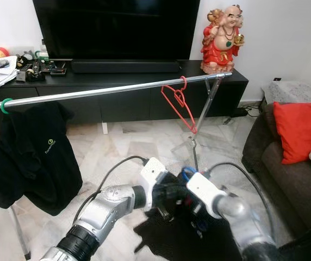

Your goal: Hang hanger

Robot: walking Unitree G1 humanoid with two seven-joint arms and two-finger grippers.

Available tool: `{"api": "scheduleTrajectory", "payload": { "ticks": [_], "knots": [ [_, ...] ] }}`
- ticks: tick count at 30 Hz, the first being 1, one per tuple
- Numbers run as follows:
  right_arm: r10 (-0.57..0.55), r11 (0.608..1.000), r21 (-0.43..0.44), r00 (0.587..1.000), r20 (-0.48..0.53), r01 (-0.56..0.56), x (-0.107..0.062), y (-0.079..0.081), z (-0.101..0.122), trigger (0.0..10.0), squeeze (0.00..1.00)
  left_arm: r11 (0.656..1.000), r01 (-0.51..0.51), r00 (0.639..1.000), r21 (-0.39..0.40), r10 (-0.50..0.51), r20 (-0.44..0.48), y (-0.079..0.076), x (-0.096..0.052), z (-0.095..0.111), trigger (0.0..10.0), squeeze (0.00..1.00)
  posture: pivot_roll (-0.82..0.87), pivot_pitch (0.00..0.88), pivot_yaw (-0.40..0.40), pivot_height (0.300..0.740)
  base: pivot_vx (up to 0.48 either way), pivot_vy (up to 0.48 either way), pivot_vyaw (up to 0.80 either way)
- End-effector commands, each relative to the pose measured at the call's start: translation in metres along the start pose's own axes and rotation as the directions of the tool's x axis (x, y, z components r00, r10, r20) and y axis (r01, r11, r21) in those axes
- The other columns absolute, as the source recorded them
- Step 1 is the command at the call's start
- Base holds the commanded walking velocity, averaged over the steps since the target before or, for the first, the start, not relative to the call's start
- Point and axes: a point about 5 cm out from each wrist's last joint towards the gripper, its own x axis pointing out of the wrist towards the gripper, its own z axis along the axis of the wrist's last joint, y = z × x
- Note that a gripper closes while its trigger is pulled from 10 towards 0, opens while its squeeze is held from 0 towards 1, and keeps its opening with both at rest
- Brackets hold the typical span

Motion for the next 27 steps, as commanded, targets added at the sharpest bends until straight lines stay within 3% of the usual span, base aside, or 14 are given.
{"api": "scheduleTrajectory", "payload": {
  "ticks": [1,4,5,7,8,10,11,12,20,27],
  "knots": [
    [-0.027,0.997,0.075,0.999,0.026,0.025,0.0,-0.005,0.004,0.0,0.0,0.996,0.088,0.996,0.031,-0.088,-0.007,-0.012,0.003,0.002,0.0,0.0,-0.08,0.0,-0.046,0.74,0.0,0.0,0.0],
    [-0.023,0.994,0.108,0.998,0.056,0.017,0.001,-0.004,0.009,0.0,0.0,0.989,0.13,0.989,0.076,-0.124,-0.08,-0.017,0.003,-0.009,0.4,0.0,-0.08,0.0,-0.046,0.74,0.0,0.0,0.0],
    [-0.021,0.993,0.116,0.998,0.066,0.013,0.002,-0.004,0.011,0.0,0.0,0.983,0.149,0.983,0.106,-0.136,-0.125,-0.019,0.002,-0.016,1.1,0.0,-0.08,0.0,-0.045,0.74,0.0,0.0,0.0],
    [-0.023,0.992,0.122,0.997,0.072,0.014,0.001,-0.004,0.011,0.0,0.0,0.978,0.16,0.977,0.135,-0.137,-0.165,-0.02,0.002,-0.022,1.5,0.0,-0.09,0.0,-0.045,0.74,0.0,0.0,0.0],
    [-0.028,0.992,0.129,0.997,0.078,0.018,0.001,-0.006,0.012,0.0,0.0,0.975,0.163,0.972,0.148,-0.133,-0.195,-0.021,0.002,-0.027,4.7,0.0,-0.09,0.0,-0.042,0.74,0.0,0.0,0.0],
    [-0.035,0.99,0.138,0.996,0.085,0.023,0.001,-0.007,0.012,0.0,0.0,0.973,0.167,0.968,0.161,-0.13,-0.214,-0.021,0.001,-0.03,4.7,0.0,-0.09,0.0,-0.042,0.74,0.0,0.0,0.0],
    [-0.042,0.988,0.151,0.995,0.093,0.028,0.001,-0.009,0.012,0.0,0.0,0.968,0.181,0.963,0.173,-0.139,-0.233,-0.023,0.0,-0.033,10.0,0.32,-0.09,0.0,-0.041,0.74,0.0,0.0,0.0],
    [-0.058,0.982,0.183,0.992,0.113,0.036,0.001,-0.011,0.013,0.0,0.0,0.953,0.226,0.945,0.2,-0.164,-0.284,-0.026,-0.002,-0.038,10.0,1.0,-0.09,0.0,-0.039,0.74,0.0,0.0,0.0],
    [-0.069,0.977,0.211,0.98,0.188,0.028,0.002,-0.01,0.022,0.0,0.0,0.931,0.287,0.917,0.224,-0.199,-0.345,-0.03,-0.006,-0.045,10.0,1.0,-0.09,0.0,-0.034,0.74,0.0,0.0,0.0],
    [-0.039,0.982,0.189,0.962,0.271,-0.013,-0.001,-0.01,0.026,0.0,0.0,0.929,0.295,0.92,0.225,-0.213,-0.33,-0.03,-0.011,-0.042,10.0,1.0,-0.09,0.0,-0.042,0.74,0.0,0.0,0.0]
  ]
}}
